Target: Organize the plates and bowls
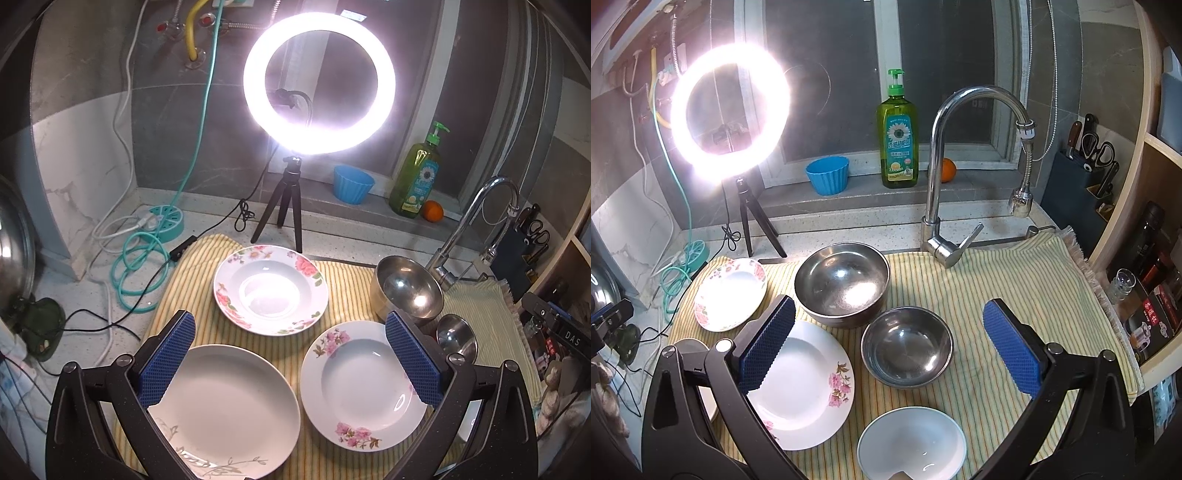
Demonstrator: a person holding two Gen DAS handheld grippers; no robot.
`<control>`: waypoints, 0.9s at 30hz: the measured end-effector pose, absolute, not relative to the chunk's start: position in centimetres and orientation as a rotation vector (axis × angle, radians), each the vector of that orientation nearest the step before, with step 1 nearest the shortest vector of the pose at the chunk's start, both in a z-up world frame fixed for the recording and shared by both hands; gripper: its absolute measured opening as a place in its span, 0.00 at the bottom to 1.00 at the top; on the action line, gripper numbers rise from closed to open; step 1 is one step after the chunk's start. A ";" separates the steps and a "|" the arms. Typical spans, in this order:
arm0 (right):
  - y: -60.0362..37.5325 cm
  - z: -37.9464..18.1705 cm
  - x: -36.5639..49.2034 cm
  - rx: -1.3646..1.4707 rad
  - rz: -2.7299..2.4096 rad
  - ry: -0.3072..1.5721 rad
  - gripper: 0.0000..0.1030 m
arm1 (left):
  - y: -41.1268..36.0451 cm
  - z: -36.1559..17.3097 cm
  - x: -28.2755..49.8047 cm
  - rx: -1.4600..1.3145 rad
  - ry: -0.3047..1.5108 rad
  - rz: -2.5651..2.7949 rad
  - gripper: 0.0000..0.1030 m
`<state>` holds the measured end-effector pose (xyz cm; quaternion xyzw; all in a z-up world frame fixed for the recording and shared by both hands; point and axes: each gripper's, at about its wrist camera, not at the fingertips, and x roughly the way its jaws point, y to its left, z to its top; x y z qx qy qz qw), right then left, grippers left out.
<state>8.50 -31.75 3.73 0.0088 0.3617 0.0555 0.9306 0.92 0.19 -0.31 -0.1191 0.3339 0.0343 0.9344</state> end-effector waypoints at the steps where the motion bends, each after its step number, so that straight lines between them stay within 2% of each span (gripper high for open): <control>1: -31.7 3.7 8.6 0.019 0.113 0.740 1.00 | 0.1 -0.3 1.0 -0.242 0.683 0.069 0.99; 27: -31.6 3.6 8.7 0.019 0.115 0.743 1.00 | -0.1 -0.1 1.4 -0.239 0.685 0.067 0.99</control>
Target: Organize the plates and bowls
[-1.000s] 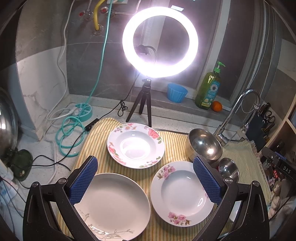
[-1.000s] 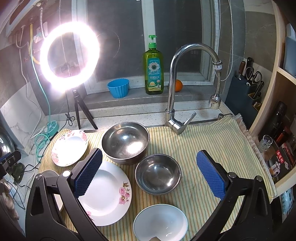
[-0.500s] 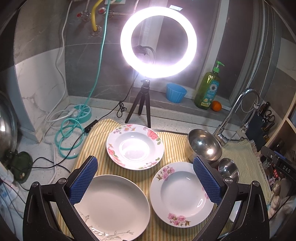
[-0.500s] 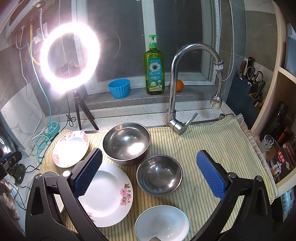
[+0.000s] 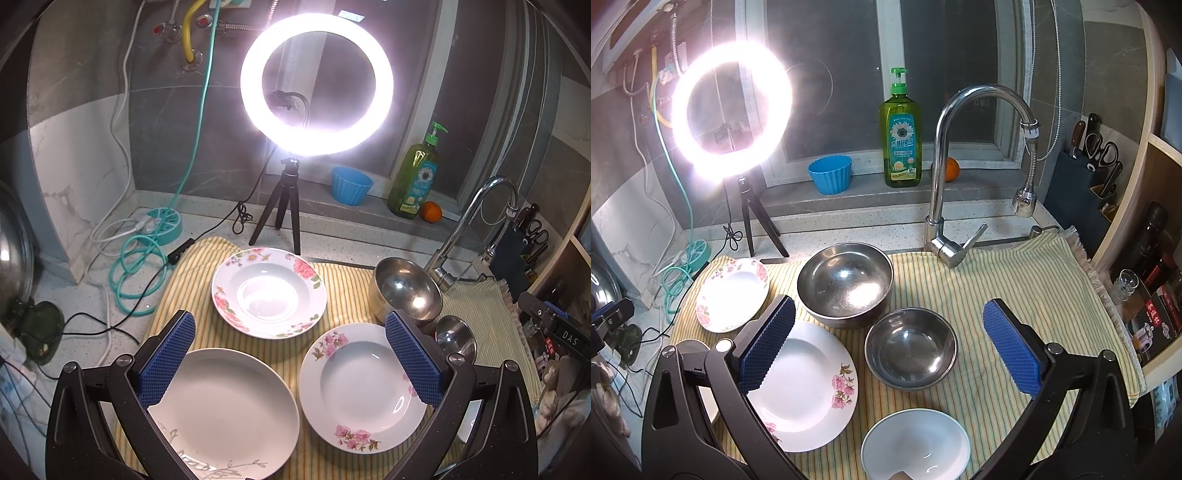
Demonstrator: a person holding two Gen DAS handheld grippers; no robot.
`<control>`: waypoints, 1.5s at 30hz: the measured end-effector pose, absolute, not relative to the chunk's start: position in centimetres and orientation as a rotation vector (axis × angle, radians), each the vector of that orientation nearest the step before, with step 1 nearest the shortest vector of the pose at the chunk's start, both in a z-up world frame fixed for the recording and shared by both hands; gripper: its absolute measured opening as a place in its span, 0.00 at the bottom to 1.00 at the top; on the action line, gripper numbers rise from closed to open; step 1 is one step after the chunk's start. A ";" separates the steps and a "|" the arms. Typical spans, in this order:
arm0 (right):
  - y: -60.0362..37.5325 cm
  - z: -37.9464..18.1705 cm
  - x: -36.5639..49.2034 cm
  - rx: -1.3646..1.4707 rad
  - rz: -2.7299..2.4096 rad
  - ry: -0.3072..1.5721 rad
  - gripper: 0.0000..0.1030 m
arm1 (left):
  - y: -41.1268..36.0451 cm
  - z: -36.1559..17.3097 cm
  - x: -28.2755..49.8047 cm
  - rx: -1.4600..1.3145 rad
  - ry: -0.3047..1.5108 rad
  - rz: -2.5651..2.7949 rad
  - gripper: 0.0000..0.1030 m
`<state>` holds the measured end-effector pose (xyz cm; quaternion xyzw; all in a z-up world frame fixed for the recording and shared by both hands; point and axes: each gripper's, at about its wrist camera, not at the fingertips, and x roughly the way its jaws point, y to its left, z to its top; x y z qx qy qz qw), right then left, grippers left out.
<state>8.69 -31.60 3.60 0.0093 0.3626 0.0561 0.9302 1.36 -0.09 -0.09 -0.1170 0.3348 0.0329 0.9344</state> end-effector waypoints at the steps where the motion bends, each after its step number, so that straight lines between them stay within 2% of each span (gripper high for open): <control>1: -31.6 3.6 8.7 0.019 0.115 0.743 1.00 | -0.1 -0.1 1.3 -0.240 0.684 0.068 0.99; 45: -31.4 1.5 8.0 0.013 0.113 0.820 1.00 | -0.4 -1.2 2.4 -0.238 0.732 0.008 0.99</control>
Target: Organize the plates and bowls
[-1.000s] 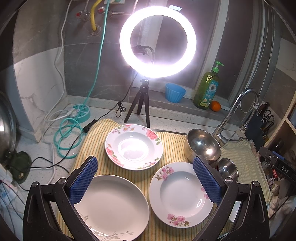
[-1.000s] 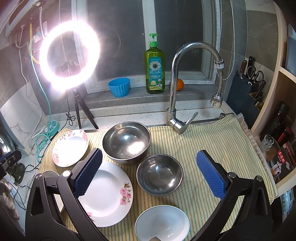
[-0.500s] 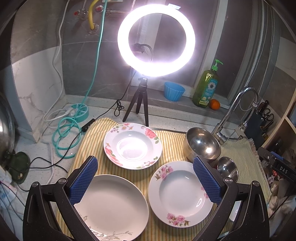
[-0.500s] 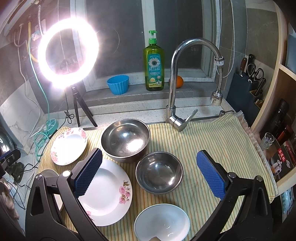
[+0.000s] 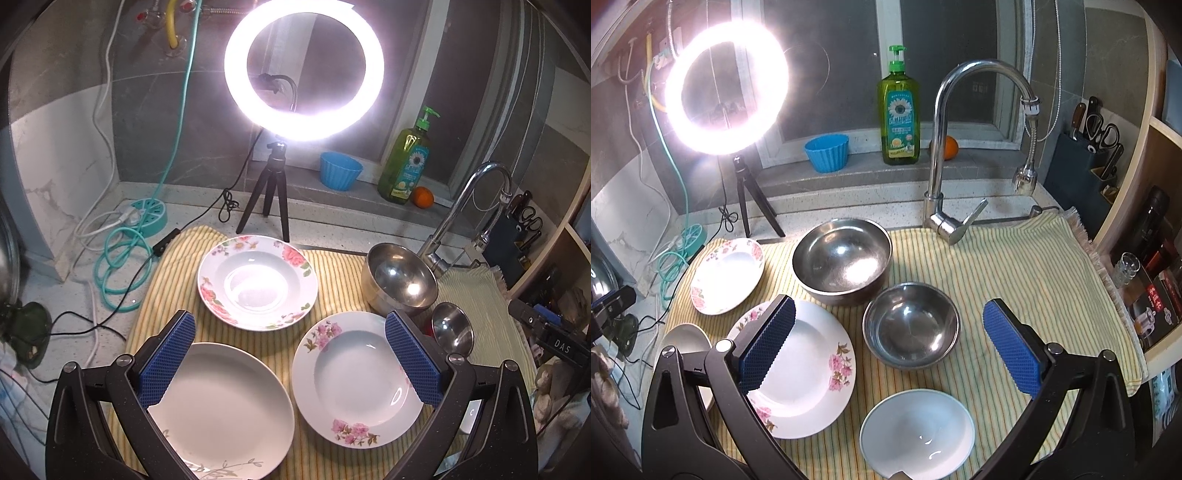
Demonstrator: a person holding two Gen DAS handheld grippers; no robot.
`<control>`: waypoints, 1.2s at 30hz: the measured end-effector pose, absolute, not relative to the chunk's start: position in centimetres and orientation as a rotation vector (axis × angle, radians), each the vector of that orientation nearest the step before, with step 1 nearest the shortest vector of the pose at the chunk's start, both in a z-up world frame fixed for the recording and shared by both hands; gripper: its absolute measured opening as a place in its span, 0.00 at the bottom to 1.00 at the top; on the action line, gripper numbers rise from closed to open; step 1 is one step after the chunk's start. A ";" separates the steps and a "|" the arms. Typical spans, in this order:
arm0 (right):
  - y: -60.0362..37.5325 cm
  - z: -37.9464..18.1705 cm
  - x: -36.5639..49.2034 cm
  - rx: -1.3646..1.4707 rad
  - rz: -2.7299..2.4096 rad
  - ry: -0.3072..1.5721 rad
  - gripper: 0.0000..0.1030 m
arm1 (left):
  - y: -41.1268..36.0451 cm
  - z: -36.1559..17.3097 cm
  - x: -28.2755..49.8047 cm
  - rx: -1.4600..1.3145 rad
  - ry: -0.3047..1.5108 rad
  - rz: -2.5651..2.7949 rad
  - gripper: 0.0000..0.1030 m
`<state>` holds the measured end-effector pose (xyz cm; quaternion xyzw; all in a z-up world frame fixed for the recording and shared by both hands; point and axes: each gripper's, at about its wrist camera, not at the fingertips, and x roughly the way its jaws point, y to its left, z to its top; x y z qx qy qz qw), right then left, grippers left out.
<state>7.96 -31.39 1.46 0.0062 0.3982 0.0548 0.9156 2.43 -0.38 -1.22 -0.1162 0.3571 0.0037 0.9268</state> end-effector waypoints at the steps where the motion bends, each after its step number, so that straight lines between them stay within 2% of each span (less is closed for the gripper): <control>1: -31.4 1.3 7.8 0.013 0.112 0.825 1.00 | -0.4 -1.3 2.5 -0.238 0.735 0.003 0.99; 11: -31.2 0.2 6.7 0.045 0.157 0.887 1.00 | -0.5 -2.4 3.5 -0.237 0.792 -0.061 0.91; 16: -30.9 -0.5 6.0 0.087 0.203 0.927 0.91 | -0.5 -3.2 4.4 -0.231 0.835 -0.107 0.81; 19: -30.6 -1.1 5.4 0.115 0.245 0.953 0.82 | -0.3 -4.0 4.9 -0.248 0.870 -0.145 0.74; 22: -30.0 -2.0 4.9 0.141 0.293 0.989 0.68 | -0.2 -4.9 5.7 -0.255 0.914 -0.190 0.66; 27: -28.8 -4.5 3.8 0.201 0.361 1.082 0.43 | -0.1 -6.5 6.7 -0.273 0.993 -0.262 0.60; 29: -28.3 -5.6 3.4 0.225 0.382 1.122 0.38 | -0.2 -7.1 7.3 -0.259 1.022 -0.293 0.54; 33: -27.4 -7.4 2.4 0.251 0.393 1.188 0.38 | -0.7 -7.7 8.6 -0.193 1.071 -0.366 0.47; 36: -26.9 -8.6 1.8 0.269 0.394 1.227 0.37 | -1.9 -7.6 9.9 -0.096 1.077 -0.425 0.46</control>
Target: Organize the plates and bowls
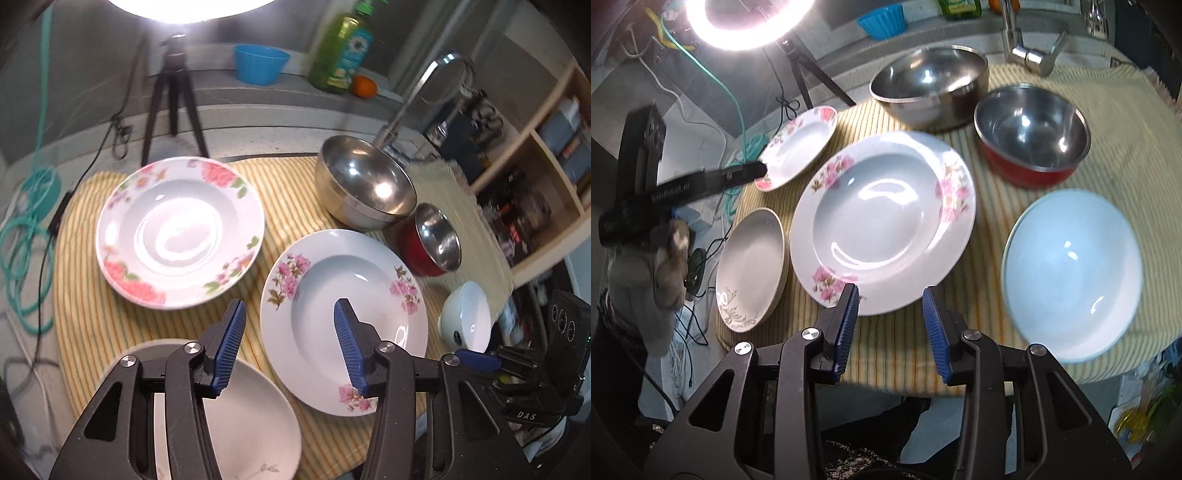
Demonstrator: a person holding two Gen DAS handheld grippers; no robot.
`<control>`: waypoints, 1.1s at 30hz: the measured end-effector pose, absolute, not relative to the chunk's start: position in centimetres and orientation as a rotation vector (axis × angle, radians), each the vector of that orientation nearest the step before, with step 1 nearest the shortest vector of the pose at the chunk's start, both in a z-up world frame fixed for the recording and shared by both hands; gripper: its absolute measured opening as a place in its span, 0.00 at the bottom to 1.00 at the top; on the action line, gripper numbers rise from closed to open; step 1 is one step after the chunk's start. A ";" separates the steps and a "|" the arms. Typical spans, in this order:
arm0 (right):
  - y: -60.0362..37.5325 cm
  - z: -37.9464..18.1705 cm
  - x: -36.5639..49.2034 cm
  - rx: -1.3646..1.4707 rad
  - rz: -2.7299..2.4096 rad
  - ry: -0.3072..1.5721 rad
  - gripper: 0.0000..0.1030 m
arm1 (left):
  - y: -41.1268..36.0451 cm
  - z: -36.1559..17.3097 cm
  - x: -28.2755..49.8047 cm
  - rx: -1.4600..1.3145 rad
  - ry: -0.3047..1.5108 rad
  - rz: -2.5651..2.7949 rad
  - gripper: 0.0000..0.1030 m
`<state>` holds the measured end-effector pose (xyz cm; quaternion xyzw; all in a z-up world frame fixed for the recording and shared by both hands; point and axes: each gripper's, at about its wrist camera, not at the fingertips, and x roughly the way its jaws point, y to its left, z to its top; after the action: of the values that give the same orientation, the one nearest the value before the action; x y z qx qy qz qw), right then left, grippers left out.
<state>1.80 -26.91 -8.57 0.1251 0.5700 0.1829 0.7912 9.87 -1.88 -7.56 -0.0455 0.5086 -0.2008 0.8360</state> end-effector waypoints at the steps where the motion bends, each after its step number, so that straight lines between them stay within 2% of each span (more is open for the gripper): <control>1: -26.8 -9.0 1.7 0.284 0.391 1.241 0.37 | -2.4 -7.6 10.4 -0.067 1.082 -0.452 0.46; 4: -26.7 -10.2 1.7 0.329 0.379 1.279 0.33 | -4.0 -8.3 12.1 0.010 1.118 -0.522 0.45; 9: -26.4 -11.8 1.2 0.351 0.371 1.321 0.25 | -6.3 -9.6 14.4 0.106 1.154 -0.607 0.38; 14: -26.3 -13.1 0.7 0.377 0.359 1.339 0.25 | -7.5 -10.6 16.6 0.136 1.192 -0.649 0.33; 33: -27.3 -14.9 0.5 0.542 0.347 1.338 0.25 | -8.4 -12.7 20.5 0.123 1.326 -0.715 0.33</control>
<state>0.47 -27.28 -14.91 0.2470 0.6092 0.1581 0.7368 20.51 -8.42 -12.67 0.0560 0.6016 -0.3246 0.7277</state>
